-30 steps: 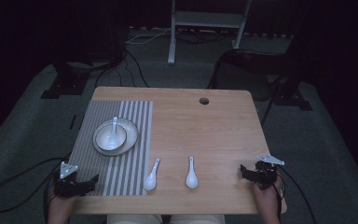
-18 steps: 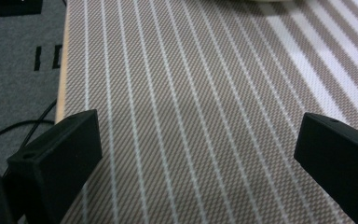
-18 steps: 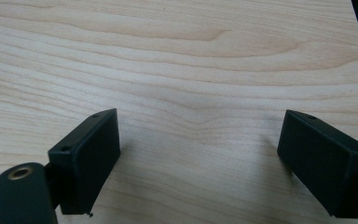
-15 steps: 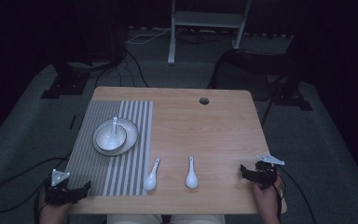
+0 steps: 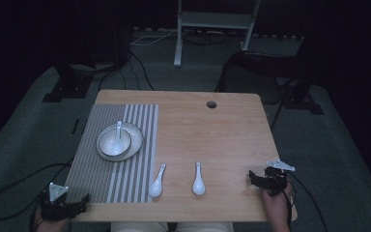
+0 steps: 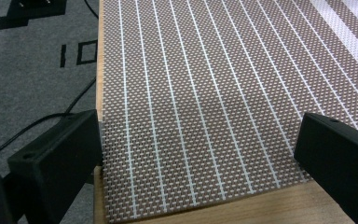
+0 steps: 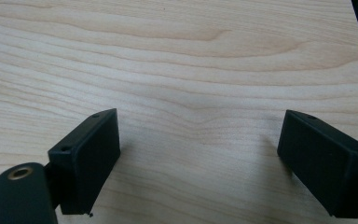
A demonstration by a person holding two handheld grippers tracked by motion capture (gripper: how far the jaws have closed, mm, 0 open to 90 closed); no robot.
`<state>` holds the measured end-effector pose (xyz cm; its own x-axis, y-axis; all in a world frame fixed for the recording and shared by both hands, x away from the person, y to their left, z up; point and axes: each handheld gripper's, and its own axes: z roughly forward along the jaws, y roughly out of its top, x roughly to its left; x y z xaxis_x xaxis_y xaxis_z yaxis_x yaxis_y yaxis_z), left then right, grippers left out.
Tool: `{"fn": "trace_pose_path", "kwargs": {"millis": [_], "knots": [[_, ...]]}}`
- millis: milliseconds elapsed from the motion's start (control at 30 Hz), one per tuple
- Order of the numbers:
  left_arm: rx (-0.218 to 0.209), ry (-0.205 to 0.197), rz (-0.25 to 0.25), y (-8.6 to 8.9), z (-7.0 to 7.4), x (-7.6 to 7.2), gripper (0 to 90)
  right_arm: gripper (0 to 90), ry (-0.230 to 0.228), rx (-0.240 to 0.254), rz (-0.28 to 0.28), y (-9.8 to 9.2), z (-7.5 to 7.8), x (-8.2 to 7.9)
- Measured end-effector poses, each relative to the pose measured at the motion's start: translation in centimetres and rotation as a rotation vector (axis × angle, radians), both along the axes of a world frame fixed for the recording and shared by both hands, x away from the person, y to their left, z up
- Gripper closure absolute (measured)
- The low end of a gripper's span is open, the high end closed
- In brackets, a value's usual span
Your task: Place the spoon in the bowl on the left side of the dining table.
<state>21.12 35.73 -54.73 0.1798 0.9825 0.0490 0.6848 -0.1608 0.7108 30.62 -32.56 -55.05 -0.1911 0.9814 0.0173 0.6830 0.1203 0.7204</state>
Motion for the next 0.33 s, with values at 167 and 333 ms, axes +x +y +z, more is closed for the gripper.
{"fn": "trace_pose_path", "kwargs": {"millis": [167,333], "knots": [[-0.022,-0.019,0.007,0.11,-0.03,-0.14,0.8,12.3,0.000,0.000,0.000,0.00,0.00,0.00],[-0.024,-0.018,0.010,0.11,0.05,-0.16,0.8,12.3,0.000,-0.001,0.000,0.00,0.01,0.01]]}}
